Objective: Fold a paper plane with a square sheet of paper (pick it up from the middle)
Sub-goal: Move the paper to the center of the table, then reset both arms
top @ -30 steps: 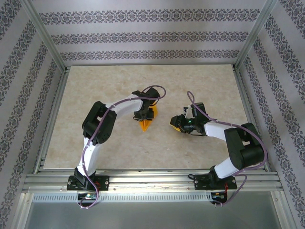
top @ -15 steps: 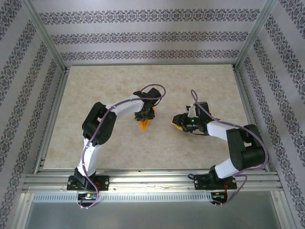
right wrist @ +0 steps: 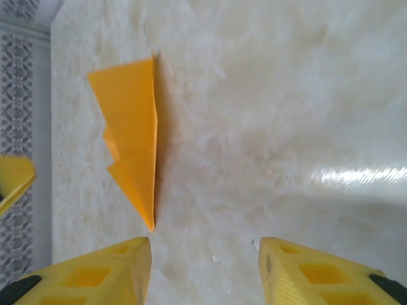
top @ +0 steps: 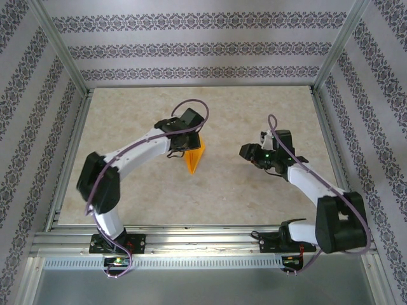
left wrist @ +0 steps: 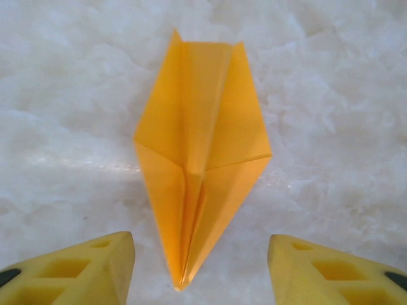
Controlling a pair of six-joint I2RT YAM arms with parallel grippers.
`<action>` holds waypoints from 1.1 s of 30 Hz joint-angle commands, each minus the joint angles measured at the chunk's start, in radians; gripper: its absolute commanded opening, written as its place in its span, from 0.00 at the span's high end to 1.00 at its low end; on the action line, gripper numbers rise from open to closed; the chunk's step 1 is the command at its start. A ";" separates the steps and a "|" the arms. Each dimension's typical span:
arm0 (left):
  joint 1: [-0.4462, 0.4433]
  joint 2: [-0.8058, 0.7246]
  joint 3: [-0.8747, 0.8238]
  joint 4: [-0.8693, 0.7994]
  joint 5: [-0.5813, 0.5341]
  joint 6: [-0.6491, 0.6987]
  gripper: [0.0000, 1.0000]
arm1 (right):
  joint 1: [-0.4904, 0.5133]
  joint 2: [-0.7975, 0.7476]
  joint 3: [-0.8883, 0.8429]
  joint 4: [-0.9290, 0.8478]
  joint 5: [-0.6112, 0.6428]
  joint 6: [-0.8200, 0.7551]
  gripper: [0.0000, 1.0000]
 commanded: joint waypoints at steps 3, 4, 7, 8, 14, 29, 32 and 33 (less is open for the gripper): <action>0.046 -0.236 -0.239 0.217 -0.152 0.174 0.25 | -0.004 -0.120 0.088 -0.180 0.433 -0.257 0.39; 0.063 -0.285 -0.300 0.269 -0.168 0.205 0.19 | -0.004 -0.132 0.095 -0.191 0.508 -0.295 0.34; 0.140 -0.411 -0.469 0.402 -0.193 0.292 0.00 | -0.006 -0.129 0.033 -0.078 0.742 -0.383 0.09; 0.168 -0.437 -0.515 0.439 -0.203 0.315 0.00 | -0.008 -0.116 0.009 -0.016 0.794 -0.411 0.07; 0.361 -0.482 -0.726 0.674 -0.246 0.530 0.00 | -0.023 0.052 -0.109 0.361 0.892 -0.598 0.02; 0.518 -0.246 -0.934 1.342 -0.136 0.852 0.01 | -0.120 0.230 -0.240 0.902 0.477 -0.638 0.02; 0.547 -0.186 -0.936 1.427 0.012 0.848 0.01 | -0.131 0.283 -0.292 1.069 0.503 -0.604 0.02; 0.554 -0.178 -0.935 1.430 0.005 0.838 0.01 | -0.131 0.265 -0.271 0.999 0.512 -0.607 0.02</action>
